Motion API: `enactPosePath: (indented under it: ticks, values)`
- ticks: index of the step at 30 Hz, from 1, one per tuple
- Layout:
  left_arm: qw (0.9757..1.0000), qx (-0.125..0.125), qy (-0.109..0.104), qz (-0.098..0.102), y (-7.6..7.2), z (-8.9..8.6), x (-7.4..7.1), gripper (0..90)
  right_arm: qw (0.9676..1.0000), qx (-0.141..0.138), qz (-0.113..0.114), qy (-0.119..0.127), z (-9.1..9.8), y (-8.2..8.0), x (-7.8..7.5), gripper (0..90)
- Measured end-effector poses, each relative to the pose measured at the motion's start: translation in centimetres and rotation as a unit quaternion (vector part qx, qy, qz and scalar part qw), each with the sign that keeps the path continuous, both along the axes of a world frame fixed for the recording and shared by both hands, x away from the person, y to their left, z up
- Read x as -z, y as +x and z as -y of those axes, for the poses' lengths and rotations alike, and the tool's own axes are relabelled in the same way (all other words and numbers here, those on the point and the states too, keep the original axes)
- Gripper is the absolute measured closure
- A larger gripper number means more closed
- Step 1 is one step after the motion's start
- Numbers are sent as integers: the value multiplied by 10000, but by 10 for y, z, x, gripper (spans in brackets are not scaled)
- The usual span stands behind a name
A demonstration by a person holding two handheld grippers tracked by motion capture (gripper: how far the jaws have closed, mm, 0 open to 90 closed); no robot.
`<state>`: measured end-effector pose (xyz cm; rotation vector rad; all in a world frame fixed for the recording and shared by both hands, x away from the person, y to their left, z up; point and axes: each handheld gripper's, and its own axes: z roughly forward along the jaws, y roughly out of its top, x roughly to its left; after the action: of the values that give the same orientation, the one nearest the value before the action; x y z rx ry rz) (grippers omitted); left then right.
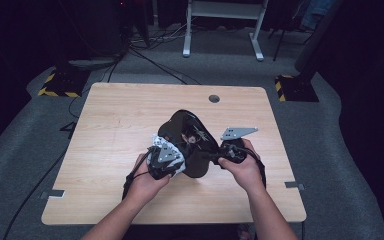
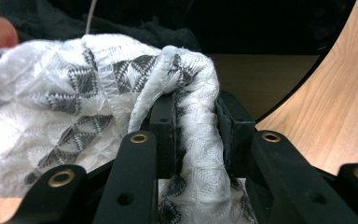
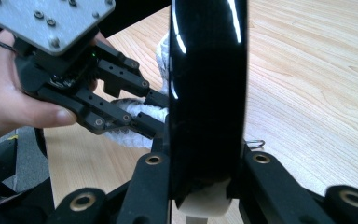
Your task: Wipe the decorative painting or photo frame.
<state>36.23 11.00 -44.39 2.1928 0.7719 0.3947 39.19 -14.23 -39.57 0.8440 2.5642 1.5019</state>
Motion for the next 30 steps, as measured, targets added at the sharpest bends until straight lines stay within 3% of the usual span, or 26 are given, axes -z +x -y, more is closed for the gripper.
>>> enactPosePath:
  ticks: [5, 9, 15, 20, 23, 27, 30]
  values:
    - [9989, 39, -195, 415, -2, 2, -26, 715, 10000, -4, -18, 8, 0, 0, 0, 789]
    - [9986, 53, -275, 458, -1, 1, -22, 716, 10000, 16, -41, 22, 1, 1, 0, 787]
    - [9994, -6, -234, 251, 0, -2, -1, 717, 10000, 24, -50, 34, 1, 1, 0, 785]
    - [9999, -33, -128, 64, 1, -3, 9, 715, 10000, 12, -40, 25, 1, 1, 0, 784]
    - [10000, -37, -73, 47, 2, -2, 0, 715, 10000, -1, -28, 9, 1, 1, 0, 786]
    - [9990, -74, -260, 345, 3, -5, -21, 713, 10000, -34, -23, -2, 1, 2, 0, 787]
    - [9985, -140, -375, 371, 6, -10, -27, 714, 10000, -36, -27, -3, 1, 2, 0, 787]
